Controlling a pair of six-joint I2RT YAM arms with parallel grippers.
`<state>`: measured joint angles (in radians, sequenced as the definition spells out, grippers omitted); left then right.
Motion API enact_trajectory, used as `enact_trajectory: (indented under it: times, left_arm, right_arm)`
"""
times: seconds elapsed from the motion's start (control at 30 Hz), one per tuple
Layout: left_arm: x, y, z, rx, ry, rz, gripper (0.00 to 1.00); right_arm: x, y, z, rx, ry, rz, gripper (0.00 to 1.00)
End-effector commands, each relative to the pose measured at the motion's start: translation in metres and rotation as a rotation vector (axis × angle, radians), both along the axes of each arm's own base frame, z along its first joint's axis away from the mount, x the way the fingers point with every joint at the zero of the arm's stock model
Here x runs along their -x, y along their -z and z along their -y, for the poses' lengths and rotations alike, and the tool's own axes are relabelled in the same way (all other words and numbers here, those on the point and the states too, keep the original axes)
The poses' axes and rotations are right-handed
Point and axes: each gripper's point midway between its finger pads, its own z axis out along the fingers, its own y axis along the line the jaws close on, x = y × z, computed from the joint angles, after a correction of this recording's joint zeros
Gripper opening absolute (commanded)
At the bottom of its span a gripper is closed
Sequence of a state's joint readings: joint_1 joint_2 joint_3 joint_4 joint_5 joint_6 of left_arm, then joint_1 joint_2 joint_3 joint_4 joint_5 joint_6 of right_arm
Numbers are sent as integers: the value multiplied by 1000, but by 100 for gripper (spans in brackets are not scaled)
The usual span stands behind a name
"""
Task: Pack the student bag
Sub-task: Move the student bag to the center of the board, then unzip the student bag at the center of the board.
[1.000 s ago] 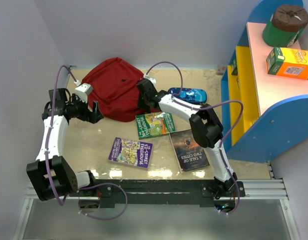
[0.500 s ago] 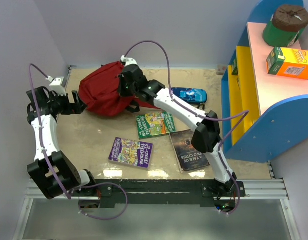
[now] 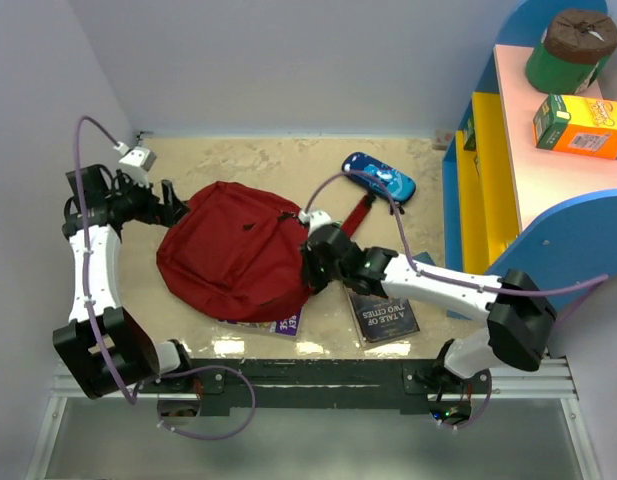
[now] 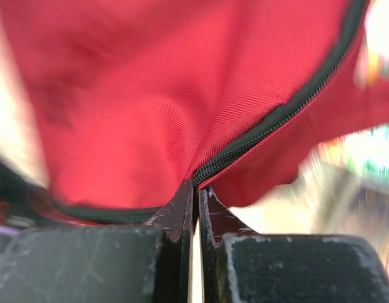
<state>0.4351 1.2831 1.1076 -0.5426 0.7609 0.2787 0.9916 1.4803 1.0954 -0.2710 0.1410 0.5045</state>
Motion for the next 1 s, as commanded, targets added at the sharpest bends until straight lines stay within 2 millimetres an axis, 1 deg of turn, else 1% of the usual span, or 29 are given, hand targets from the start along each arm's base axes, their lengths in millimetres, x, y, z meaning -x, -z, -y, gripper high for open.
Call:
enact_trajectory:
  times: [0.0, 0.03, 0.07, 0.1, 0.13, 0.17, 0.2, 0.23, 0.27, 0.3, 0.33, 0.37, 0.4, 0.43, 0.47, 0.5, 0.53, 0.57, 0.6, 0.63, 0.7, 0.73, 0.8, 0.83, 0.87, 0.9, 0.93, 0.97]
  left_arm:
    - [-8, 0, 40, -105, 162, 53, 100]
    - [-10, 4, 47, -112, 185, 53, 100]
    - [-13, 6, 53, -128, 210, 66, 100]
    - [-13, 9, 67, -126, 262, 69, 100]
    - [-15, 17, 74, -126, 294, 59, 100]
    - [-18, 21, 79, -144, 325, 66, 100]
    - [-20, 24, 89, -157, 365, 71, 100]
    - [-26, 32, 92, -167, 385, 65, 100]
    - [-30, 35, 94, -181, 410, 75, 100]
    - [-34, 32, 100, -175, 444, 94, 100]
    - [-38, 45, 101, -175, 480, 77, 100]
    - [-41, 44, 105, -175, 512, 85, 100]
    - [-41, 54, 112, -156, 558, 69, 99]
    - [-41, 59, 114, -173, 595, 74, 96]
    - [-42, 62, 117, -178, 625, 80, 95]
    - [-41, 69, 123, -179, 656, 79, 94]
    - [-41, 71, 126, -188, 677, 93, 93]
    - [-39, 76, 128, -212, 720, 120, 92]
    - [-35, 77, 134, -210, 760, 143, 93]
    - [-35, 78, 136, -238, 794, 175, 93]
    - [-31, 84, 144, -251, 840, 191, 93]
    - [-28, 87, 147, -271, 877, 204, 94]
    - [-27, 92, 149, -288, 902, 198, 95]
    - [-26, 95, 157, -302, 936, 210, 96]
    - [-26, 97, 158, -310, 945, 216, 96]
    - [-27, 102, 160, -313, 956, 215, 96]
    - [-28, 104, 160, -326, 970, 229, 95]
    - [-30, 103, 162, -331, 981, 235, 93]
  right_arm:
    - [26, 91, 39, 89, 64, -134, 0]
    - [28, 100, 45, 108, 74, -142, 5]
    - [31, 110, 52, 138, 88, -158, 20]
    - [32, 114, 57, 161, 97, -160, 38]
    - [28, 113, 60, 176, 114, -150, 54]
    - [28, 109, 66, 203, 128, -146, 60]
    - [18, 94, 64, 195, 150, -110, 64]
    - [9, 82, 66, 198, 177, -70, 71]
    - [0, 56, 59, 167, 187, -39, 73]
    - [-7, 42, 57, 148, 196, -19, 74]
    - [-11, 30, 56, 140, 197, -3, 75]
    - [-20, 7, 47, 98, 206, 23, 75]
    - [-24, -2, 44, 84, 209, 31, 75]
    - [-26, -9, 41, 70, 211, 31, 75]
    - [-30, -21, 34, 41, 212, 42, 75]
    - [-31, -22, 30, 30, 211, 36, 75]
    - [-33, -26, 24, -2, 216, 34, 75]
    - [-34, -26, 21, -15, 220, 29, 75]
    - [-35, -20, 18, -13, 223, 20, 75]
    - [-37, -20, 15, -32, 231, 18, 74]
    - [-39, -12, 10, -41, 239, 6, 73]
    - [-42, -6, 4, -57, 247, -4, 73]
    - [-41, 4, -1, -72, 248, -25, 72]
    - [-44, 8, -7, -99, 257, -34, 72]
    - [-42, 18, -7, -99, 260, -47, 72]
    - [-40, 23, -9, -111, 261, -62, 70]
    - [-40, 25, -15, -155, 266, -78, 69]
    - [-37, 41, -12, -138, 276, -101, 68]
